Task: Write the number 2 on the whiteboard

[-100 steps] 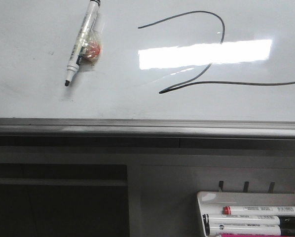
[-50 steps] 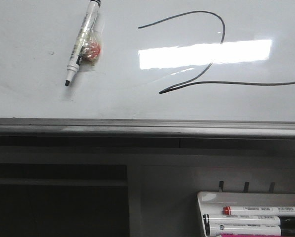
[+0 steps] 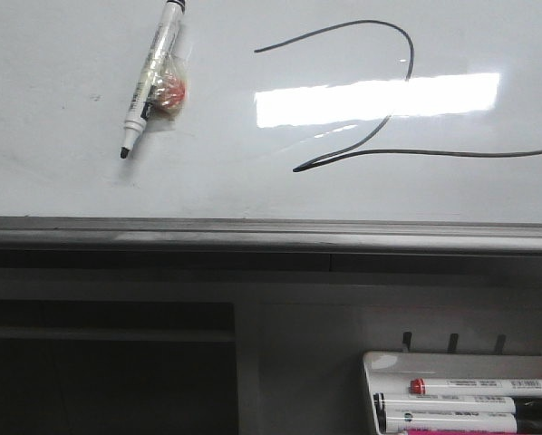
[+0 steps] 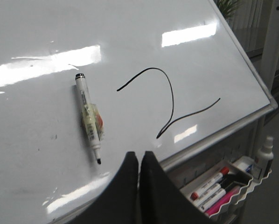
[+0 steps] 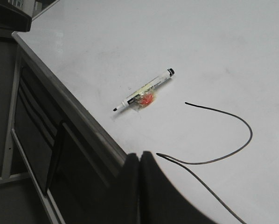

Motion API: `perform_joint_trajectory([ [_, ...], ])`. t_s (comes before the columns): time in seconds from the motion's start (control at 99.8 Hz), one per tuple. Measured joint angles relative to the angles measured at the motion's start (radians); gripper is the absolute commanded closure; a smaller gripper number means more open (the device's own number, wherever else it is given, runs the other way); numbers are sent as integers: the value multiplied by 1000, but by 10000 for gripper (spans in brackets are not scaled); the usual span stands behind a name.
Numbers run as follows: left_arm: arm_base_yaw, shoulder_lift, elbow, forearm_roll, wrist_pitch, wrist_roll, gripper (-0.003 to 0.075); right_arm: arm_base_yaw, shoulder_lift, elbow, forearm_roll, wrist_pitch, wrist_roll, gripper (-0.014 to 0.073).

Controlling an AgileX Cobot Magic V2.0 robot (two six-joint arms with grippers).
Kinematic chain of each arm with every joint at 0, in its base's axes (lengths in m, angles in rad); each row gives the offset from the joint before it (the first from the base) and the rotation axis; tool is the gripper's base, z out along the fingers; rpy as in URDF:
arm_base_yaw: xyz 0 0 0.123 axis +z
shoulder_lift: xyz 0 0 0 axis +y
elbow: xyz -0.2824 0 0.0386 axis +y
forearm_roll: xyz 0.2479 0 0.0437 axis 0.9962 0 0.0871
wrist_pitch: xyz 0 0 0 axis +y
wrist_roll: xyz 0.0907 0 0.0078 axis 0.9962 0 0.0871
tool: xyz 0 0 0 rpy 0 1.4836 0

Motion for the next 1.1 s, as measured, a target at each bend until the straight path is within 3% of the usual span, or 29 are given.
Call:
perform_joint_trajectory([
  [0.13, 20, -81, 84, 204, -92, -55, 741, 0, 0, 0, 0, 0, 0, 664],
  [0.24, 94, -178, 190, 501, -197, -325, 741, 0, 0, 0, 0, 0, 0, 664],
  [0.361, 218, -235, 265, 662, -197, -558, 741, 0, 0, 0, 0, 0, 0, 664],
  [0.531, 365, -235, 265, 735, -69, -633, 741, 0, 0, 0, 0, 1, 0, 664],
  [0.701, 390, -235, 265, 749, 118, -644, 741, 0, 0, 0, 0, 1, 0, 664],
  [1.102, 390, -235, 265, 753, 132, -646, 741, 0, 0, 0, 0, 1, 0, 664],
])
